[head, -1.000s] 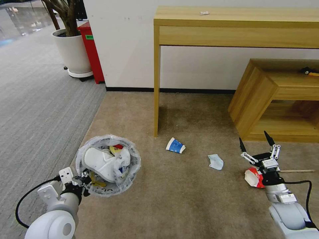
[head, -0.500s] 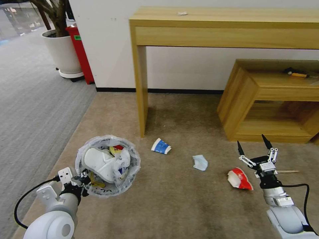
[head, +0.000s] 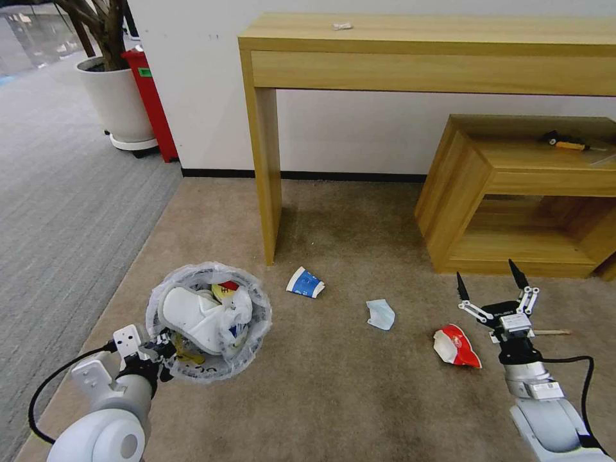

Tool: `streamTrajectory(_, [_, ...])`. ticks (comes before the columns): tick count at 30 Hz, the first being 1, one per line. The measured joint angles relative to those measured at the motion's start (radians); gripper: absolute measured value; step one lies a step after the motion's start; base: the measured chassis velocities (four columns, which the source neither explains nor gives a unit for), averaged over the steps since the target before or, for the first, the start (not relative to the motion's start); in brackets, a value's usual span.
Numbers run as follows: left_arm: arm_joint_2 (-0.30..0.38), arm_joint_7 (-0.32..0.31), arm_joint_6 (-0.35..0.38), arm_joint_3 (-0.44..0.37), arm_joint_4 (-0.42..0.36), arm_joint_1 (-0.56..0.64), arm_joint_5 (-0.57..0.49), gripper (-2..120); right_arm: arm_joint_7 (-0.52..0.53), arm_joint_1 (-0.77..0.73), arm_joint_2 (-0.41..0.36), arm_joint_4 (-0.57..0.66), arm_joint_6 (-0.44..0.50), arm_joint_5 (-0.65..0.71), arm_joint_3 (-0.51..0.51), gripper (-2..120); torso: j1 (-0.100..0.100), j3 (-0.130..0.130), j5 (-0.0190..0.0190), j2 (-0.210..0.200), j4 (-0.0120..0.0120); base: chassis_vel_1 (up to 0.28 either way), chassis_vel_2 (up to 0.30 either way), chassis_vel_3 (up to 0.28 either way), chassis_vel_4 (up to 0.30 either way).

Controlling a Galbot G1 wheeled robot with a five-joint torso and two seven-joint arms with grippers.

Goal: Pick up the trash bin and place the garbage on the floor into it.

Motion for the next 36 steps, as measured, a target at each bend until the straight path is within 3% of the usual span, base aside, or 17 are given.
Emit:
streamTrajectory(10, [0.001,0.0,0.0,-0.001,-0.014,0.011,0.0,0,0.034,-0.004,0.021,-0.002,0.0,-0.064,-0.004,98,0.0,0.0,0.0,0.0,-0.0001,0.008,0.014,-0.015,-0.011])
streamTrajectory(18, [0.001,0.0,0.0,-0.002,-0.023,0.016,-0.001,0,0.051,-0.013,0.033,0.004,-0.001,-0.099,-0.002,93,0.0,0.0,0.0,0.0,0.0,0.157,0.134,-0.151,-0.149])
streamTrajectory(27, [0.001,-0.001,-0.001,-0.007,-0.032,0.02,-0.001,0,0.076,-0.022,0.039,0.012,-0.001,-0.1,-0.008,94,0.0,0.0,-0.0002,0.0,0.0002,0.184,0.189,-0.169,-0.176])
streamTrajectory(36, [-0.003,0.0,-0.002,-0.005,-0.036,0.025,-0.001,0,0.088,-0.024,0.056,0.022,-0.001,-0.14,-0.003,100,0.0,0.0,0.0002,0.0,-0.0003,-0.013,0.0,-0.005,0.006])
